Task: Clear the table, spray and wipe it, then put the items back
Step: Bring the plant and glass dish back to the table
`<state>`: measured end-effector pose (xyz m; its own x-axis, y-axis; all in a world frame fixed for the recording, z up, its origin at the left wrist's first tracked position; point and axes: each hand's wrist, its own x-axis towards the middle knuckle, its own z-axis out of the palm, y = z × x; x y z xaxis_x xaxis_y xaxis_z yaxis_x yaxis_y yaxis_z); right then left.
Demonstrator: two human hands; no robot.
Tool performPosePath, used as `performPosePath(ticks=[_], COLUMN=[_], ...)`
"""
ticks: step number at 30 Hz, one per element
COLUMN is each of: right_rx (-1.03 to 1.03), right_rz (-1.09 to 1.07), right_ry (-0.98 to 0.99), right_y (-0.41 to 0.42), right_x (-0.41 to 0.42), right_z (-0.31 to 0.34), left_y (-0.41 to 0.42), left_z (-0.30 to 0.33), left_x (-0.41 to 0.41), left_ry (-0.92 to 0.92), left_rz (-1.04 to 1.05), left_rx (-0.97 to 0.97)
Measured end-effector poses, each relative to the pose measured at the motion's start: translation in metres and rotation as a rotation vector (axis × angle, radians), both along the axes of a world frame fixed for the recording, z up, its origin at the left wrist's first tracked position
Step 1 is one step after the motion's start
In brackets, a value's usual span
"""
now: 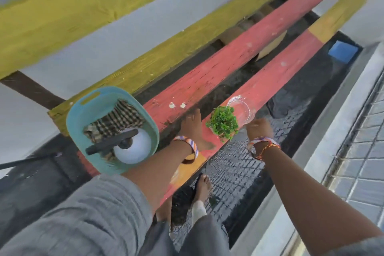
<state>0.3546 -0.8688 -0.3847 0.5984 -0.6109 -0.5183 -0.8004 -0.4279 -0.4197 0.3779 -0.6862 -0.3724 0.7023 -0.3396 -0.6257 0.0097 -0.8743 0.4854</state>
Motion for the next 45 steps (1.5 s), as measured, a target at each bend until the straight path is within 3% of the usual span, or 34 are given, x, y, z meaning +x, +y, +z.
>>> performPosePath(ticks=[5,12,21,28,30,33,36,45], right_rx=[0.321,0.269,0.350,0.414,0.330,-0.063,-0.297,-0.610], right_rz=[-0.120,-0.093,-0.147,-0.085,0.061,0.411,0.594,0.944], right_ry=[0.126,0.125,0.138,-0.029,-0.064,-0.170,-0.321,-0.751], right_y=[-0.030,-0.056,-0.050,0.005,0.030,0.067,0.110,0.268], right_x=[0.017,0.039,0.043,0.032,0.024,0.001,-0.027,-0.095], right_z=[-0.065,-0.109,-0.075,-0.004,0.024,0.076,0.121,0.217], left_y=[-0.033,-0.070,-0.054,0.008,0.035,0.074,0.114,0.261], left_z=[-0.061,-0.083,-0.043,0.020,0.038,0.070,0.108,0.210], left_x=[-0.002,0.004,-0.003,-0.018,-0.032,-0.058,-0.094,-0.183], left_ry=[0.022,-0.194,-0.206,-0.315,-0.327,-0.436,-0.507,-0.830], left_rz=[0.129,0.398,0.578,0.720,0.778,0.742,0.744,0.782], left_rx=[0.033,-0.045,-0.299,-0.278,-0.280,-0.293,-0.320,-0.259])
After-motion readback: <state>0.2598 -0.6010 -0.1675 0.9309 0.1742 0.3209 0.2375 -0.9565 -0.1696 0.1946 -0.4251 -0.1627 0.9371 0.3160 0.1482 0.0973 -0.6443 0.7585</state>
